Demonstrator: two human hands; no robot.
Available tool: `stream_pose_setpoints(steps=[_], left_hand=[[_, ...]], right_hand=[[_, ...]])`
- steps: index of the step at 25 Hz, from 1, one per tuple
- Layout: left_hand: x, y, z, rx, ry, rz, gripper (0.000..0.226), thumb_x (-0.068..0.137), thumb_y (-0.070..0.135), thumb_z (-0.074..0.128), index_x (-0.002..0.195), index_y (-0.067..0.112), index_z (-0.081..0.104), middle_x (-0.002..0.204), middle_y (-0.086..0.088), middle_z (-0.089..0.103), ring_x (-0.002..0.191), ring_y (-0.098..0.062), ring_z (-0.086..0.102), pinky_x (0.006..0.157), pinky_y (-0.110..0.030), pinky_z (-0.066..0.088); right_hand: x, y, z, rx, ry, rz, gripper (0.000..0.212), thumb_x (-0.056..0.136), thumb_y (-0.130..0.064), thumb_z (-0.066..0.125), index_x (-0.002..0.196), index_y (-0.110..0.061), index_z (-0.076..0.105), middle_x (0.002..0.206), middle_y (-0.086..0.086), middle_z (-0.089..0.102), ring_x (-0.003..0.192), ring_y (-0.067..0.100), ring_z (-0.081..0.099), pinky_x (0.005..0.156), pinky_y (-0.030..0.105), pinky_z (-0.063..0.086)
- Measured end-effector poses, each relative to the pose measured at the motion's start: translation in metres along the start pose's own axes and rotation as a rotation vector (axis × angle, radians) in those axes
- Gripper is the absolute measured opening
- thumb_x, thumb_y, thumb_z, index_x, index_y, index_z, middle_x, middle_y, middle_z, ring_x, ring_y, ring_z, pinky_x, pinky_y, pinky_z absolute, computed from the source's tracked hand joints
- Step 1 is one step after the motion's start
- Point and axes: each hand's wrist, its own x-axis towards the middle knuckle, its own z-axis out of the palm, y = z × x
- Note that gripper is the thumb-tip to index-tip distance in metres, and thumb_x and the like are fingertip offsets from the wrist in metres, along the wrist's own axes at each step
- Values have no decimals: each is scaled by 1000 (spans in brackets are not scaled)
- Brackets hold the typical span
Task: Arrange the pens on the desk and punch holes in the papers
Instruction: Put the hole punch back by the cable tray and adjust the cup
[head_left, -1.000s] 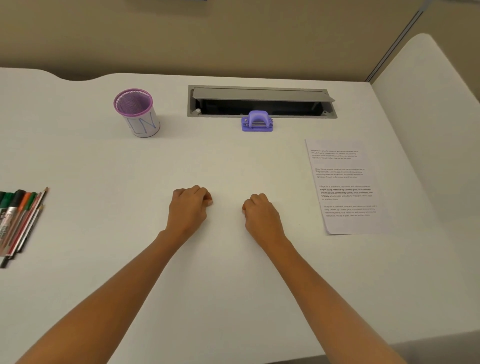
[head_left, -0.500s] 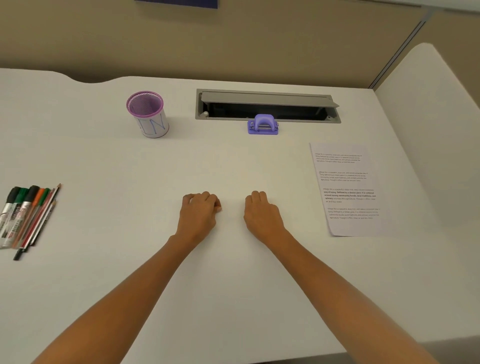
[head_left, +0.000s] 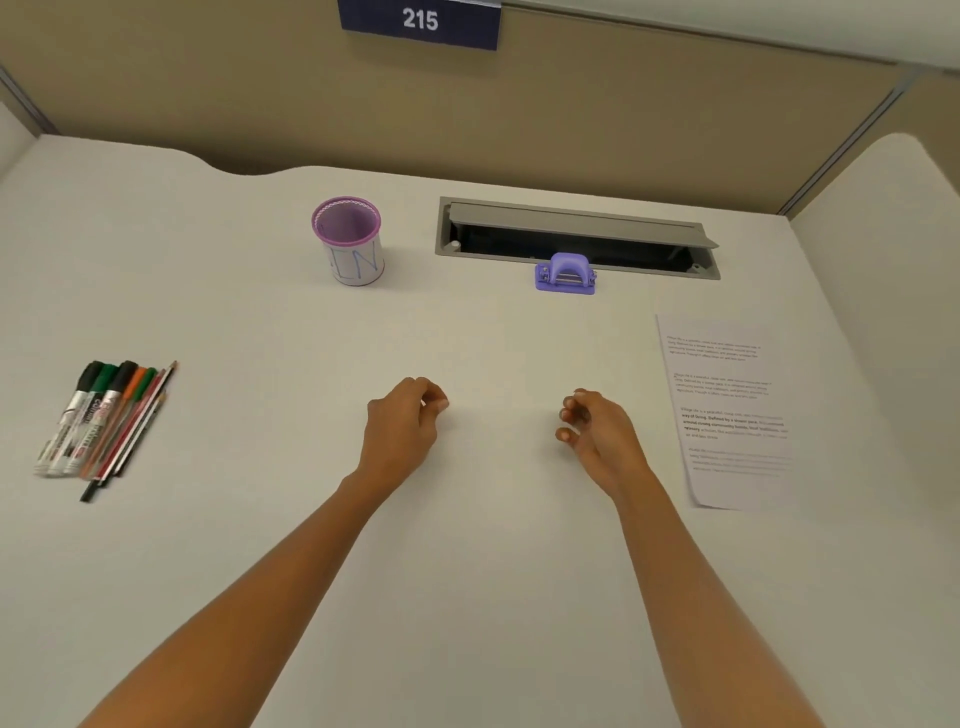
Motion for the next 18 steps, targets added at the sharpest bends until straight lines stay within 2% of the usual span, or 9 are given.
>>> stream_pose_setpoints(steps=[3,6,9,11,14,18], left_hand=[[14,0,-22,-112,64,-61,9,93,20,54,89,18,62,92,9,65,79,-14,58,80,-33,46],[38,-3,-52,-202,162,-105,10,92,21,55,90,17,64,94,6,68,82,-12,59,74,-25,42],[73,-8,-87,-231,272,-140,13,92,21,57,96,13,66,97,0,70,84,-14,60,72,-19,41],[99,-11,-107,-231,324,-134,16,92,22,58,99,10,67,97,-3,71,85,-17,62,71,-18,41],[140,-16,-129,-201,366,-129,20,91,25,59,102,10,68,98,-4,71,86,-16,63,72,-20,43],[190,-22,-138,-94,380,-134,24,92,28,55,107,15,69,105,-3,72,93,-21,65,70,-20,43]], right_hand=[[-1,-11,40,23,-97,-17,23,92,-10,50,72,-15,62,71,2,57,66,15,52,51,29,40],[6,-24,108,-83,-205,-63,28,93,-15,49,70,-18,64,74,4,57,71,15,53,54,29,42],[23,-37,188,-321,-212,-137,21,96,-23,48,82,-17,63,83,7,59,77,17,56,55,22,52],[40,-45,237,-425,-230,-196,18,98,-25,47,92,-16,61,87,4,60,78,17,57,52,15,52],[72,-55,290,-484,-231,-252,18,100,-24,45,109,-15,56,102,6,61,88,18,58,58,16,50],[113,-66,317,-837,-145,-595,21,100,-17,47,116,-8,57,117,11,59,101,20,56,75,21,50]])
